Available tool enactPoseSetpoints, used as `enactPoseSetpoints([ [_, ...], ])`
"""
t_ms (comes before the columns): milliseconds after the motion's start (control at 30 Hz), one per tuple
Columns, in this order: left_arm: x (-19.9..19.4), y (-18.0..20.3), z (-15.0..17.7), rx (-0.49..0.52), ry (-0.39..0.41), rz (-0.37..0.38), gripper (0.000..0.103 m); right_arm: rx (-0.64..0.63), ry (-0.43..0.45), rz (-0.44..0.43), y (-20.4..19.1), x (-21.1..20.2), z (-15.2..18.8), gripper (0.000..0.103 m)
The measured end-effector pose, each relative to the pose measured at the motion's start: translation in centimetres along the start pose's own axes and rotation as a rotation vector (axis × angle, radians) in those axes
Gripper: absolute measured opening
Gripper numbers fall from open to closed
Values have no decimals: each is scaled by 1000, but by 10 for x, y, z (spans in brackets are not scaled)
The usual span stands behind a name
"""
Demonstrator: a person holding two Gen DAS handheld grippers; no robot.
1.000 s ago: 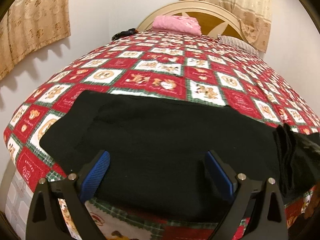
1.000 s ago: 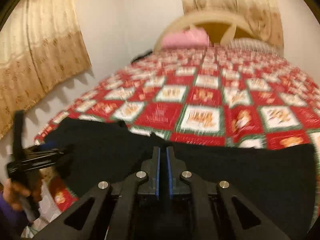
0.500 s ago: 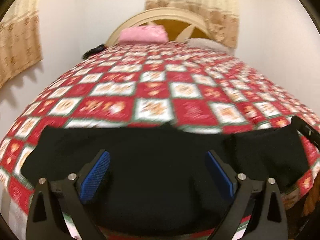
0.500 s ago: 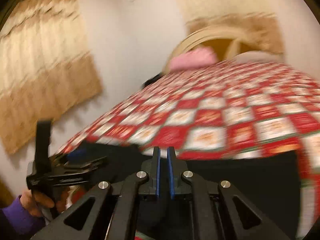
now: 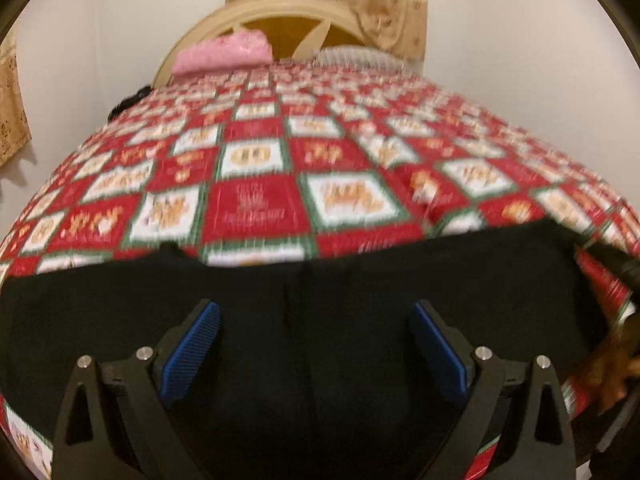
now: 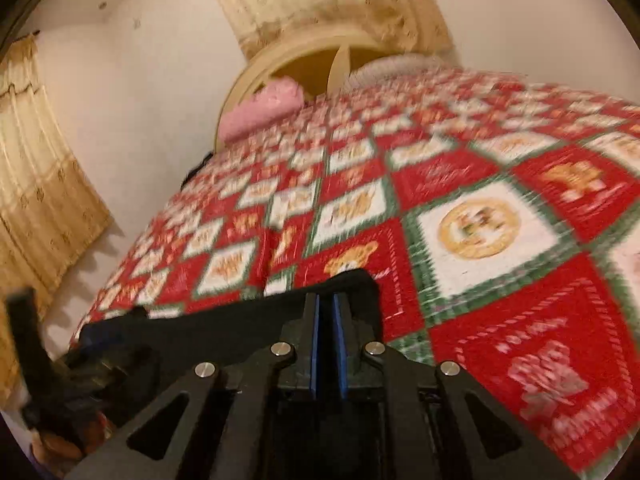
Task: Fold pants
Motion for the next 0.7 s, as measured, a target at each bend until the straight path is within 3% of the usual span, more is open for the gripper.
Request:
enactPoseSetpoints([
  [133, -1, -6, 13, -36, -10, 19, 98, -118, 37, -22, -32, -30, 16, 8],
  [267, 1, -4, 16, -23, 2, 11, 99, -116, -80, 7, -30, -11, 63, 8],
  [300, 1, -4, 16, -20, 0, 12, 99, -93, -39, -2, -28, -14, 63, 8],
  [433, -7, -13, 16, -27, -13, 34, 99, -65, -67, -1, -32, -17, 56, 8],
  [600, -42, -78, 18, -138, 48, -16, 99, -121, 0, -125, -86, -30, 40, 8],
  [700, -73, -144, 20, -254, 114, -107, 99, -146, -15, -211, -128, -16, 42, 8],
])
Point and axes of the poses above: each gripper's, at about its wrist camera, not at the fingertips, and x roughly the way its jaws point, y to its right, z to its underside, the point moved 10 cm from there along x, roughly the way its jaws point, and after that the axes turned 5 degrees about -x, right-handed, at the moved point
